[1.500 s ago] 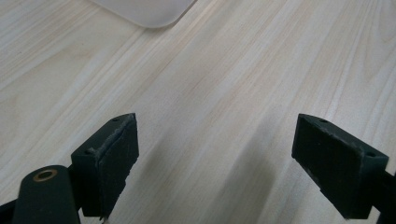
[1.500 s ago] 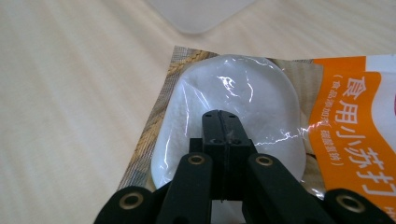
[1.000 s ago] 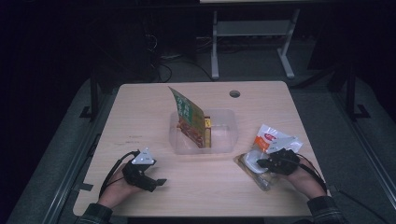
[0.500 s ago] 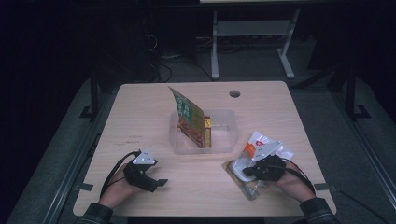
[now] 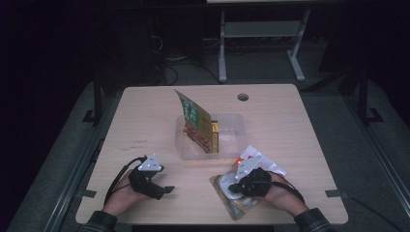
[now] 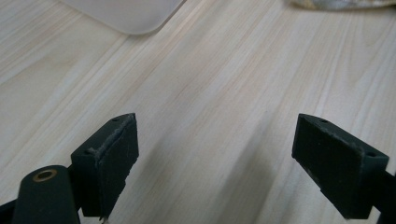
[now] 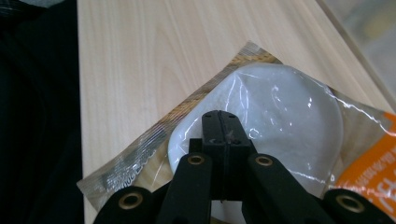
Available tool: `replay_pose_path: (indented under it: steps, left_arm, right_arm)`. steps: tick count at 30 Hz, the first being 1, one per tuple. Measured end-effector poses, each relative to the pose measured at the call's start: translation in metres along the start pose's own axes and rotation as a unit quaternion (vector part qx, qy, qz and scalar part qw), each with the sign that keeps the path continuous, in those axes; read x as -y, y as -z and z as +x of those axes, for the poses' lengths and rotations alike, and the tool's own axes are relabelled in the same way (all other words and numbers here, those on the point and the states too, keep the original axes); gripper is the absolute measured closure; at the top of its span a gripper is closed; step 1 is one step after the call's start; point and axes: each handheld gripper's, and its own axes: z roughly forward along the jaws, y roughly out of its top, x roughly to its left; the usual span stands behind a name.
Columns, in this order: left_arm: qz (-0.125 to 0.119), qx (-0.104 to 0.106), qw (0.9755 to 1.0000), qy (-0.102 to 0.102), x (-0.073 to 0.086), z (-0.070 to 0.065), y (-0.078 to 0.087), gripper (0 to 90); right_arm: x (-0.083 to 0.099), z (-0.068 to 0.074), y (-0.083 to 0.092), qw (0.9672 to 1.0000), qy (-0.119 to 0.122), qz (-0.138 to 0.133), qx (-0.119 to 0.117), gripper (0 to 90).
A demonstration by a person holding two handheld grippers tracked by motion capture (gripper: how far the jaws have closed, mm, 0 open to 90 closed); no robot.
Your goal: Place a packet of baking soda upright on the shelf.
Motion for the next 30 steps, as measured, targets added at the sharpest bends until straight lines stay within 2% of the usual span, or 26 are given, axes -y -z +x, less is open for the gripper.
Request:
replay_pose_path:
  steps: [2, 3, 6, 8, 9, 11, 13, 14, 15, 16, 20, 24, 25, 30]
  left_arm:
    - [-0.004, 0.002, 1.0000, 0.004, 0.000, -0.001, 0.000, 14.0]
    - [-0.005, 0.004, 1.0000, -0.001, -0.001, -0.001, 0.001, 14.0]
    - [-0.021, 0.015, 0.9997, 0.003, -0.006, -0.006, 0.001, 14.1]
    - [-0.028, 0.021, 0.9994, -0.006, -0.011, -0.010, 0.000, 14.2]
    - [-0.032, 0.026, 0.9991, -0.008, -0.014, -0.013, -0.001, 14.3]
    - [-0.037, 0.038, 0.9985, -0.017, -0.021, -0.018, -0.004, 14.7]
    - [-0.050, 0.054, 0.9972, -0.015, -0.030, -0.025, -0.010, 15.4]
    - [-0.049, 0.061, 0.9966, -0.024, -0.035, -0.028, -0.013, 15.4]
    - [-0.053, 0.069, 0.9959, -0.025, -0.040, -0.031, -0.016, 15.6]
    - [-0.057, 0.076, 0.9950, -0.030, -0.045, -0.035, -0.021, 16.2]
    - [-0.063, 0.097, 0.9924, -0.043, -0.067, -0.048, -0.042, 18.9]
    - [-0.056, 0.113, 0.9904, -0.057, -0.085, -0.056, -0.063, 19.7]
    - [-0.055, 0.114, 0.9903, -0.056, -0.087, -0.057, -0.067, 19.8]
    - [-0.046, 0.128, 0.9891, -0.056, -0.100, -0.062, -0.089, 21.2]
  right_arm:
    - [-0.002, 0.001, -0.002, 1.0000, 0.006, -0.003, -0.002, 90.0]
    - [-0.004, 0.003, -0.004, 0.9999, 0.007, -0.004, -0.006, 90.0]
    - [-0.008, 0.009, -0.009, 0.9997, 0.015, -0.008, -0.018, 90.0]
    - [-0.008, 0.010, -0.007, 0.9997, 0.013, -0.012, -0.017, 90.0]
    - [-0.006, 0.009, -0.004, 0.9997, 0.008, -0.018, -0.014, 90.0]
    - [-0.004, 0.007, 0.005, 0.9990, -0.024, -0.036, -0.006, 89.8]
    - [0.001, 0.002, 0.017, 0.9975, -0.040, -0.055, 0.020, 85.3]
    - [0.004, -0.001, 0.023, 0.9962, -0.051, -0.066, 0.027, 81.5]
    - [0.007, -0.002, 0.029, 0.9935, -0.073, -0.078, 0.038, 78.2]
    - [0.011, -0.004, 0.034, 0.9919, -0.085, -0.080, 0.048, 76.2]
    - [0.027, -0.012, 0.052, 0.9837, -0.118, -0.099, 0.093, 62.6]
    - [0.041, -0.019, 0.066, 0.9731, -0.151, -0.114, 0.132, 49.1]
    - [0.045, -0.021, 0.069, 0.9704, -0.163, -0.117, 0.134, 46.1]
    - [0.059, -0.023, 0.077, 0.9626, -0.189, -0.124, 0.150, 37.4]
